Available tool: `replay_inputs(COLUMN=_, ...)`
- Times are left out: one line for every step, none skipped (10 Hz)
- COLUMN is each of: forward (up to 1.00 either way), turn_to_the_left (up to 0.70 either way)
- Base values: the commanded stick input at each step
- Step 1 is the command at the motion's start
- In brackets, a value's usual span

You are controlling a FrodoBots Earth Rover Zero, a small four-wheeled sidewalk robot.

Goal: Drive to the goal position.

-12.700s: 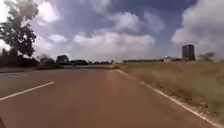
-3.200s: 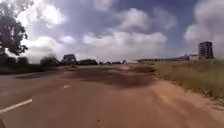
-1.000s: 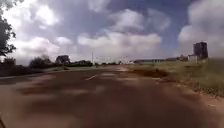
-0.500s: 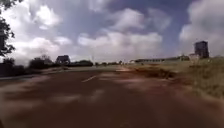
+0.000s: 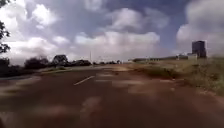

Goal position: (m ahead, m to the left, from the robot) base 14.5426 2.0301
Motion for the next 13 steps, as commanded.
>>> replay_inputs(forward=1.00, turn_to_the_left=0.00)
replay_inputs(forward=1.00, turn_to_the_left=0.00)
replay_inputs(forward=1.00, turn_to_the_left=0.00)
replay_inputs(forward=1.00, turn_to_the_left=0.00)
replay_inputs(forward=1.00, turn_to_the_left=0.00)
replay_inputs(forward=1.00, turn_to_the_left=0.00)
replay_inputs(forward=1.00, turn_to_the_left=0.00)
replay_inputs(forward=1.00, turn_to_the_left=0.00)
replay_inputs(forward=1.00, turn_to_the_left=0.00)
replay_inputs(forward=1.00, turn_to_the_left=0.00)
replay_inputs(forward=1.00, turn_to_the_left=0.00)
replay_inputs(forward=1.00, turn_to_the_left=0.00)
replay_inputs(forward=1.00, turn_to_the_left=0.00)
